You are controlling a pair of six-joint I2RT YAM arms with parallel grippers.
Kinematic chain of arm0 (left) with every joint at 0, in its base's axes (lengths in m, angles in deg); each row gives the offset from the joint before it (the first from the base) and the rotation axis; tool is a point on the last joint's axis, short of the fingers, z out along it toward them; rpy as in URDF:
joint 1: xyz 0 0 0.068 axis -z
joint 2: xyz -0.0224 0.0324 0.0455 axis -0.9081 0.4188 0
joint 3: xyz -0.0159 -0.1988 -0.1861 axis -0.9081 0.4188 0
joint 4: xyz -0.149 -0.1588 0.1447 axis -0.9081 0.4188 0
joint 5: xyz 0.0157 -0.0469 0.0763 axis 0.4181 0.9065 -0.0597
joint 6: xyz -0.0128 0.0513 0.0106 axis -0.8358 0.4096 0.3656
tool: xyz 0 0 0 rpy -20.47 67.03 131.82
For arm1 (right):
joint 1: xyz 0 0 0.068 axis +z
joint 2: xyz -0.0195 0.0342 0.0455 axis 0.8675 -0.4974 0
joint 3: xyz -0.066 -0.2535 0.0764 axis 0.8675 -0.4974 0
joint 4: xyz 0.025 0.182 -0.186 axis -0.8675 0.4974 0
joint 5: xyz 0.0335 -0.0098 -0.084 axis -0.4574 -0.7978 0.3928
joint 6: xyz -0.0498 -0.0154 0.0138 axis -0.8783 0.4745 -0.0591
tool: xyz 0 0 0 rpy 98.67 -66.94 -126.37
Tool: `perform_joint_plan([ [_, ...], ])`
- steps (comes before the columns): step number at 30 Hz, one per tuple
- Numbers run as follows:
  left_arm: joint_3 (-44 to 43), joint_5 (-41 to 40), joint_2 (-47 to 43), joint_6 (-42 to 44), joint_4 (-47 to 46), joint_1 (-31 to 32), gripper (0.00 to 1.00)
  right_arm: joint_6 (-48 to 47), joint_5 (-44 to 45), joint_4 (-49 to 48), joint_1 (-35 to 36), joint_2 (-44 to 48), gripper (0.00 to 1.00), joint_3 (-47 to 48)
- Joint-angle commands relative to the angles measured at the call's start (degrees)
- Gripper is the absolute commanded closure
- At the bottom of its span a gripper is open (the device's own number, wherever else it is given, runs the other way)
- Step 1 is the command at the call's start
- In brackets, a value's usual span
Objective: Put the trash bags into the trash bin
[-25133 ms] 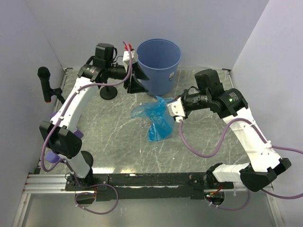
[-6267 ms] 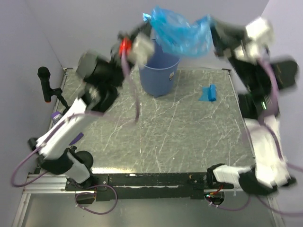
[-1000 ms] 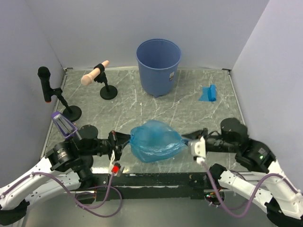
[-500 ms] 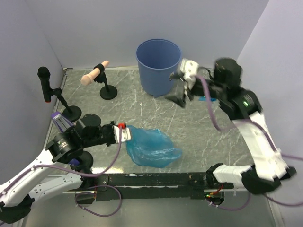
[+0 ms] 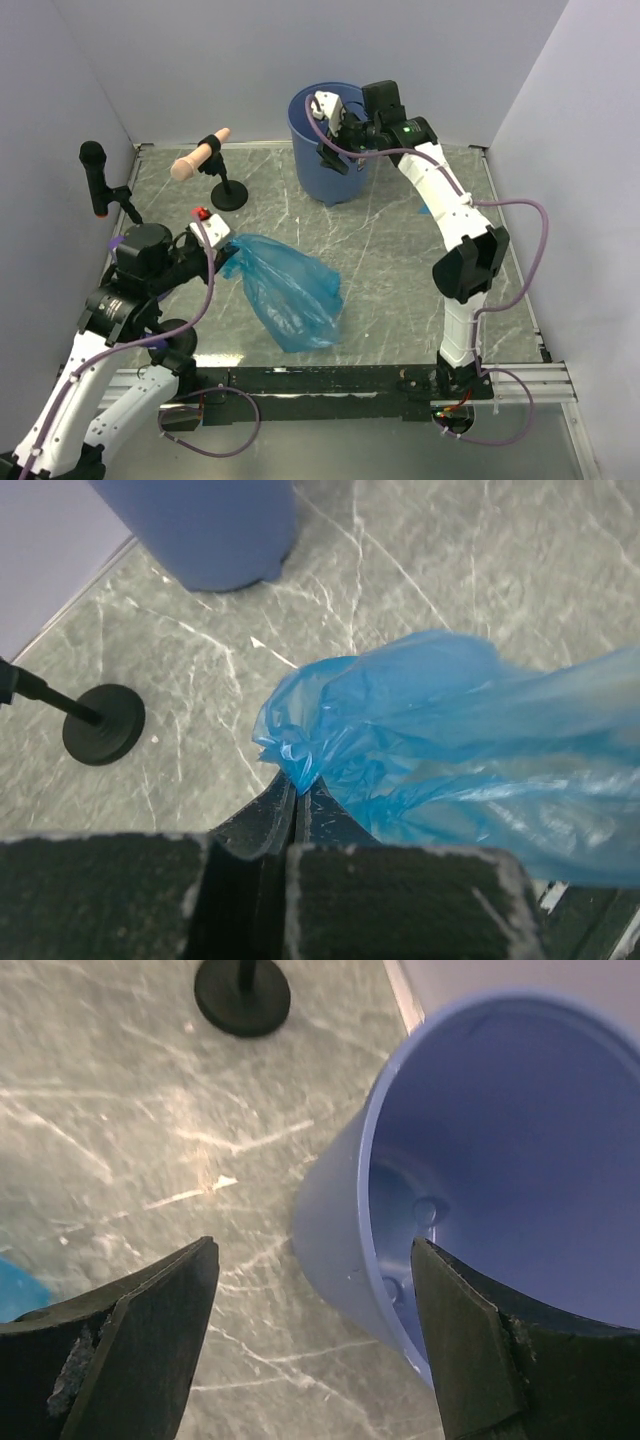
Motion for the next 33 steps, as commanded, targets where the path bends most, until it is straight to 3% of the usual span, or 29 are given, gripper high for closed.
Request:
perform_joint_plan([
  [1, -0.04, 7.06, -2.22, -3.26, -3.21, -3.18, 0.99, -3.02, 1.04, 1.76, -0.28, -1.93, 0.19, 5.09],
  [7, -2.4, 6.1, -2.22, -5.37, -4.96, -4.67, 0.99, -7.4, 4.22, 4.74, -0.36, -6.07, 0.35, 6.32],
  [11, -7.85, 3.3, 0.41, -5.9, -7.42, -5.11, 0.99, -12.68, 3.87, 5.72, -0.36, -5.37, 0.53, 3.43],
  [14, -13.73, -0.39, 3.22, -6.51, -9.7, -5.38, 0.99, -15.06, 3.87, 4.67, -0.36, -3.18, 0.75, -0.34],
  [19, -27.34, -5.23, 9.28, -7.83, -11.64, -5.38, 0.99, -19.54, 0.72, 5.71, -0.28, 2.09, 0.96, -4.22],
  [26, -57.84, -9.72, 24.39, -12.13, -12.17, -5.38, 0.99, -25.95, -8.26, 11.95, 1.74, 15.08, 1.0, -11.33],
  [30, -70.68, -3.85, 33.0, -20.19, -15.32, -5.38, 0.99, -32.81, -7.21, 12.49, 5.78, 24.67, 1.0, -25.45],
  [33, -74.22, 1.78, 37.23, -27.58, -20.15, -5.38, 0.99, -33.88, -7.65, 9.6, 7.89, 31.52, 1.0, -33.47],
])
